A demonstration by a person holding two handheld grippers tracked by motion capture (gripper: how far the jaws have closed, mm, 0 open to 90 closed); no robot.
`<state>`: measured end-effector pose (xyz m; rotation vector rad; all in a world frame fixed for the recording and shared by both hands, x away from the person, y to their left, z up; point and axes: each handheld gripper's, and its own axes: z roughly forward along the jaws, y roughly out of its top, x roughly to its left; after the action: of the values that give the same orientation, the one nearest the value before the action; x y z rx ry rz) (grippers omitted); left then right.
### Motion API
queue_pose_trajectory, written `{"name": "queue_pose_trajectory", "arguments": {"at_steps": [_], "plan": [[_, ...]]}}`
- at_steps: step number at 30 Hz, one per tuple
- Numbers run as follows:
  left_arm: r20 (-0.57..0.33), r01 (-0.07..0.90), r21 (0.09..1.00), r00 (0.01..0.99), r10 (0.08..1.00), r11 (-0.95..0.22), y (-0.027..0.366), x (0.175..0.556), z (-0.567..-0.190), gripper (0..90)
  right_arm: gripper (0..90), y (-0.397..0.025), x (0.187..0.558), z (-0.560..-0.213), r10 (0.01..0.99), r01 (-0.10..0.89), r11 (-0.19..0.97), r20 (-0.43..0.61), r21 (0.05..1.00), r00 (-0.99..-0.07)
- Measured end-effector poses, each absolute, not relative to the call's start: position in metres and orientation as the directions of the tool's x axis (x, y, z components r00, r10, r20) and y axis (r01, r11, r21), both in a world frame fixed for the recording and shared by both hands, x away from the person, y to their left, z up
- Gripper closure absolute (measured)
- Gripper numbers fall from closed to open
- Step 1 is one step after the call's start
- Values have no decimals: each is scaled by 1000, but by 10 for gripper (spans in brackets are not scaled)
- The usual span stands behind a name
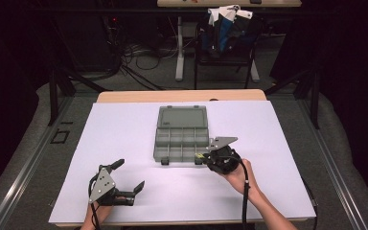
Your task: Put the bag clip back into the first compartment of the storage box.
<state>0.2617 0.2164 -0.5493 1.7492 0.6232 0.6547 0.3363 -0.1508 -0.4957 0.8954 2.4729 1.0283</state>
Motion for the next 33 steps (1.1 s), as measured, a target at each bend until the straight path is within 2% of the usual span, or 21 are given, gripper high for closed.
{"name": "queue_pose_trajectory", "arguments": {"at_steps": [33], "plan": [[117,83,965,708,696,-247,216,262,-549,0,803,-129,361,-492,643,418,550,-48,723,-764]]}}
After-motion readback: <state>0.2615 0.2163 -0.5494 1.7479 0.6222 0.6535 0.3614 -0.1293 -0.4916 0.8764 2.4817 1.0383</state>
